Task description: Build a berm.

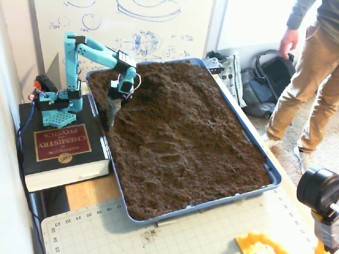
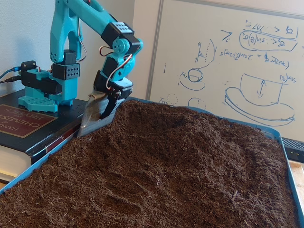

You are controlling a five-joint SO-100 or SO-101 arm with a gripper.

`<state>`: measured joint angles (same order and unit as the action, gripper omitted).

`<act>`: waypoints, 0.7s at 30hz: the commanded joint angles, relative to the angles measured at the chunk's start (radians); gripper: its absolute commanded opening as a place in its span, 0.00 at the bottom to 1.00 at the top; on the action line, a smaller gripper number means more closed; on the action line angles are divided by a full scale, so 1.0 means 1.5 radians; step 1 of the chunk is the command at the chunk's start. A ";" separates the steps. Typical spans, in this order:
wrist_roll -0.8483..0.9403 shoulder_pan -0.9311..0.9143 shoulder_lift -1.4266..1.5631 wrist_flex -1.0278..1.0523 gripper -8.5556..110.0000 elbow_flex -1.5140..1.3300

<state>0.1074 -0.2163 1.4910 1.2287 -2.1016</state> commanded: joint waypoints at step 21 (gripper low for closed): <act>0.007 0.019 -0.194 -0.137 0.07 0.224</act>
<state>0.1058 -0.1917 1.2410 1.1075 -1.9129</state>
